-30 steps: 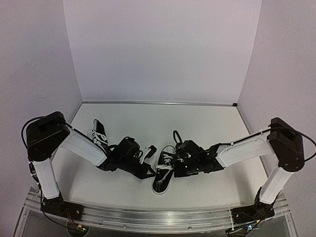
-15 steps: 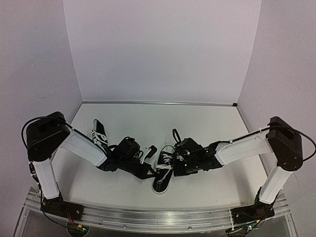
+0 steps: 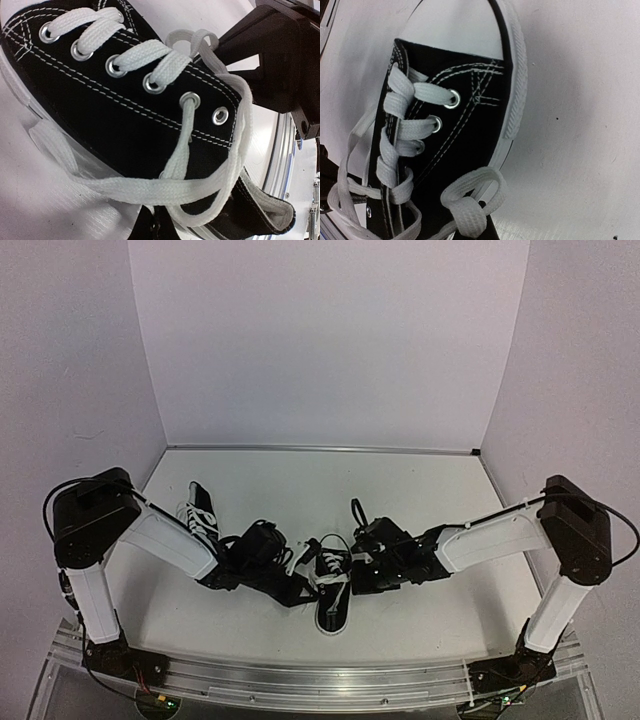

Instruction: Tie the shoes

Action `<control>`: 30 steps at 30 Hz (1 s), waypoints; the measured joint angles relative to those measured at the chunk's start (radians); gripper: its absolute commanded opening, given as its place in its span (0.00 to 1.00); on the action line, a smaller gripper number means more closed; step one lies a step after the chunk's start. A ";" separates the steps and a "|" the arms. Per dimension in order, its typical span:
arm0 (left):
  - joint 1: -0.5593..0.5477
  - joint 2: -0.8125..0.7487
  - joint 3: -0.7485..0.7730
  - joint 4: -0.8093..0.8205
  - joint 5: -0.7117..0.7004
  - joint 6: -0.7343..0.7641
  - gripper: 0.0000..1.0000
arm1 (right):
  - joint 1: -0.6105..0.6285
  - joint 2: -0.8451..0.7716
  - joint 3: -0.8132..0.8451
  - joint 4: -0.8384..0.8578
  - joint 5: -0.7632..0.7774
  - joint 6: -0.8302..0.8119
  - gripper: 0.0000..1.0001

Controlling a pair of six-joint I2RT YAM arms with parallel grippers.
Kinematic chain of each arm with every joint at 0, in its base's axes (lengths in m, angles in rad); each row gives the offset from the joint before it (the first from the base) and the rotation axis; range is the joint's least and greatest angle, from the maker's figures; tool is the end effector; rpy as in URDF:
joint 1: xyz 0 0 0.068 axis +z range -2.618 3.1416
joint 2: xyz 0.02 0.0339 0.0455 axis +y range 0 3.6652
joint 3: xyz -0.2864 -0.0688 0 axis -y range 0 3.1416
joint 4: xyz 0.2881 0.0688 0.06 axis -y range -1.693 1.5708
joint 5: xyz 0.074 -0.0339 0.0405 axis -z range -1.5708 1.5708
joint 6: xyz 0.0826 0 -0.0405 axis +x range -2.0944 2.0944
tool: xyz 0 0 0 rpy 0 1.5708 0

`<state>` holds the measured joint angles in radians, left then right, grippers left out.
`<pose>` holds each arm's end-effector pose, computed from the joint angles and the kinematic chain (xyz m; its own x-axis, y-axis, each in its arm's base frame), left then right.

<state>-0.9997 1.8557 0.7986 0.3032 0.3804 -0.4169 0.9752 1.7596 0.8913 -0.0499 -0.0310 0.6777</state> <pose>0.1927 -0.3566 0.0638 -0.7139 0.4155 -0.5637 0.6982 0.4839 -0.5276 0.2227 0.3332 0.0893 -0.8726 -0.1706 -0.4576 -0.3733 0.8371 0.3999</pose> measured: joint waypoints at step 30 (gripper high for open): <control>0.162 -0.535 -0.089 -0.420 -0.477 -0.235 0.00 | -0.129 -0.716 -0.349 -0.205 0.135 0.128 0.00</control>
<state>-0.8378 1.3210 0.7093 -0.1172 -0.0967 -0.6523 0.8467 1.0432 0.5419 -0.2546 0.1043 0.8062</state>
